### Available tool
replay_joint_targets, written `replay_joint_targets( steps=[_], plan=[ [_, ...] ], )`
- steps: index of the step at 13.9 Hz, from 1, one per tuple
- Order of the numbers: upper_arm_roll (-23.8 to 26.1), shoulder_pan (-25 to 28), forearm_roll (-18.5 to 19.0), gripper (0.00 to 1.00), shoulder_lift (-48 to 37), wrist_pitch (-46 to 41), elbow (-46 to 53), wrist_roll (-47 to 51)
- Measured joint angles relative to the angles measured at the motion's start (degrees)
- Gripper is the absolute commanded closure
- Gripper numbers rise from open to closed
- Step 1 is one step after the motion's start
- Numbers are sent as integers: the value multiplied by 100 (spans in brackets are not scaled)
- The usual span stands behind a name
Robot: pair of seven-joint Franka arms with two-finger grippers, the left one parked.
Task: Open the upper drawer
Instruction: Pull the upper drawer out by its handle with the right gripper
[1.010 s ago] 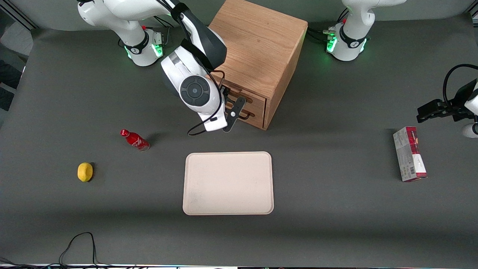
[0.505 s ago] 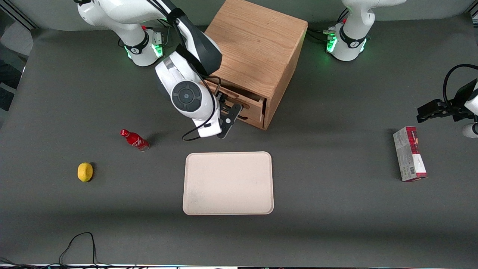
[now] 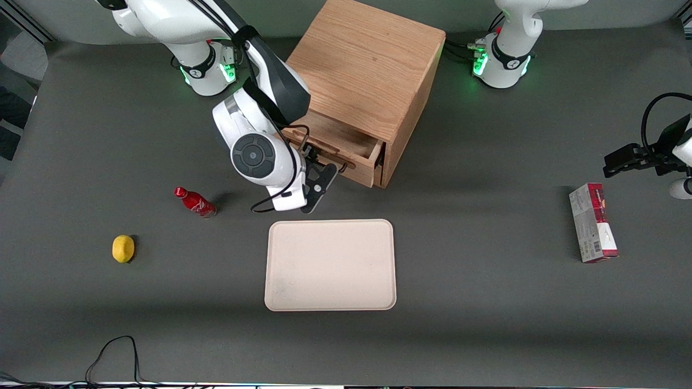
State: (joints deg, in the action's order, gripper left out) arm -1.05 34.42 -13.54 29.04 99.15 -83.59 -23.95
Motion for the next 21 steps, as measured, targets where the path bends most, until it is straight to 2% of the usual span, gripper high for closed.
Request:
replay_joint_targets(
  steps=[21],
  plan=[
    [-9,-513,0,0,256,5,660,-53]
  ],
)
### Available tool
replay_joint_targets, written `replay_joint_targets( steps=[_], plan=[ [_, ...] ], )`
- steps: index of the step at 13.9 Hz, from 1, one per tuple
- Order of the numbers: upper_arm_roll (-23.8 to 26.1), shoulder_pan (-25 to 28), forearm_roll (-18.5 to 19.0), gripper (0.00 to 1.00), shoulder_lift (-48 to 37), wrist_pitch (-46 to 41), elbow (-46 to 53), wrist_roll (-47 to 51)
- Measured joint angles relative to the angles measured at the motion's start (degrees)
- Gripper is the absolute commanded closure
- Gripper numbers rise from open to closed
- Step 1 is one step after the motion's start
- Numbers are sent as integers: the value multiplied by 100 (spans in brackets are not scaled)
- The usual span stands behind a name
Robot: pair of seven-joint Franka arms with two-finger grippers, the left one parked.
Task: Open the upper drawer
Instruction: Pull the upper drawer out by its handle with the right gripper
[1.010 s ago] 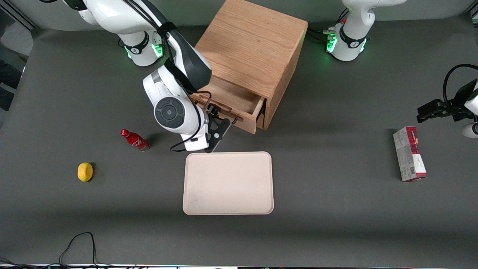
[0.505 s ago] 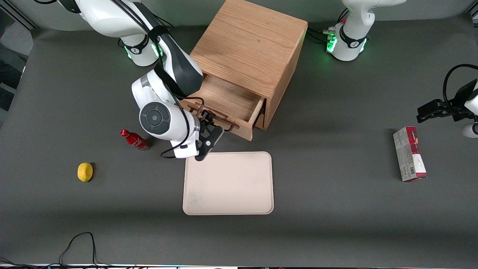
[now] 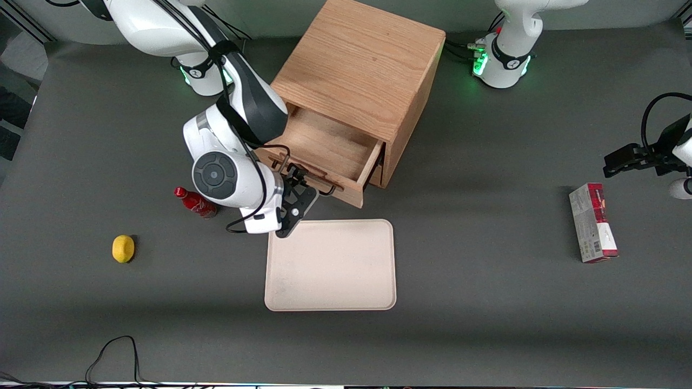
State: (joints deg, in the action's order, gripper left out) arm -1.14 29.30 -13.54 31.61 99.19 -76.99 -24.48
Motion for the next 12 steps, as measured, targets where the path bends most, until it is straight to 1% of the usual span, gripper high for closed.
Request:
replay_joint_targets(
  steps=[12],
  plan=[
    [-2,-213,1,0,187,0,260,-15]
  ],
)
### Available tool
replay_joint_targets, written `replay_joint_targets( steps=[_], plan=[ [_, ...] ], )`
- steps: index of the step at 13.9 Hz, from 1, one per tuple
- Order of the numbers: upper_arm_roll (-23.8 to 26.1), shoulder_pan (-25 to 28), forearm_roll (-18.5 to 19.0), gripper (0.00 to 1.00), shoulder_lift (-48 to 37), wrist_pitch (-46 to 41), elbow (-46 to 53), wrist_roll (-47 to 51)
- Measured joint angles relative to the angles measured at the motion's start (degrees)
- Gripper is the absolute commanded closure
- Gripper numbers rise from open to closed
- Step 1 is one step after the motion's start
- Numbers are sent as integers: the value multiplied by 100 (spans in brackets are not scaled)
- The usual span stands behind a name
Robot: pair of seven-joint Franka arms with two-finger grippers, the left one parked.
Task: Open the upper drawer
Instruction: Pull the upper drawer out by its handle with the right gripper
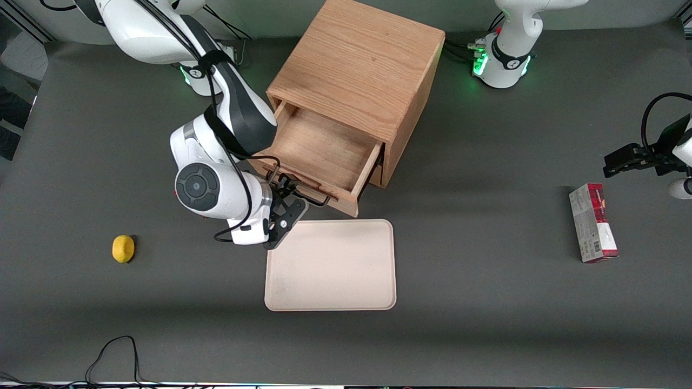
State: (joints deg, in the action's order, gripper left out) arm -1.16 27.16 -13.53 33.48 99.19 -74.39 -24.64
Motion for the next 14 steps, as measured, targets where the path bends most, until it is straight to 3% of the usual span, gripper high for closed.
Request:
replay_joint_targets(
  steps=[14],
  plan=[
    [-9,-302,5,0,298,1,419,-94]
  ],
)
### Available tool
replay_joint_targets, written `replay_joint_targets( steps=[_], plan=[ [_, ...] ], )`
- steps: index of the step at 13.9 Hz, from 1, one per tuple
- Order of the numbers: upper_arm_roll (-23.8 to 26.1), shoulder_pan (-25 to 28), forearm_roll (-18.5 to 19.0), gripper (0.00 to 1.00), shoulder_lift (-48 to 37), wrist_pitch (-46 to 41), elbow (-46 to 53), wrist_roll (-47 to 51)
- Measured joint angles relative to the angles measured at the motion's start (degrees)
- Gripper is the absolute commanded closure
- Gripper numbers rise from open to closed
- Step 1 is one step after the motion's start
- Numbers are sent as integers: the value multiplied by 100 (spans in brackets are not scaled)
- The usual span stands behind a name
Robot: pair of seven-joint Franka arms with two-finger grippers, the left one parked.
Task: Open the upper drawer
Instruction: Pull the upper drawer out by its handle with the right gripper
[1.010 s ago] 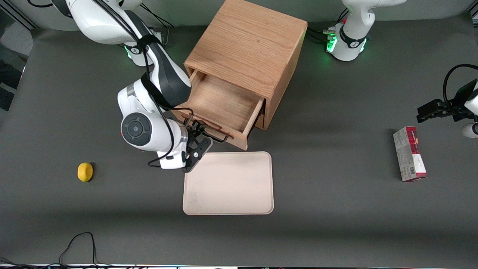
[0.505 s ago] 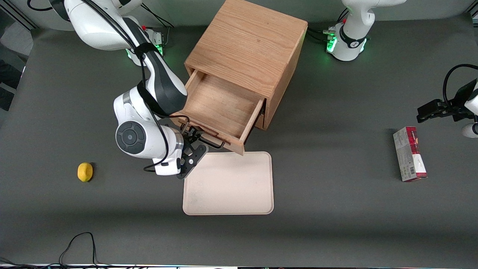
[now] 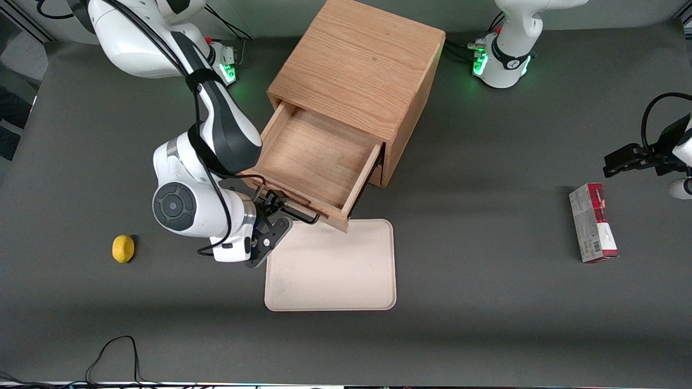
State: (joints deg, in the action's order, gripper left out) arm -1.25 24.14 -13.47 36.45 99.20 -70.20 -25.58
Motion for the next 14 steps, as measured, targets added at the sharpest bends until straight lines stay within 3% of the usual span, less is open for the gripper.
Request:
replay_joint_targets(
  steps=[14],
  plan=[
    [-2,-270,1,0,169,1,362,-6]
  ],
)
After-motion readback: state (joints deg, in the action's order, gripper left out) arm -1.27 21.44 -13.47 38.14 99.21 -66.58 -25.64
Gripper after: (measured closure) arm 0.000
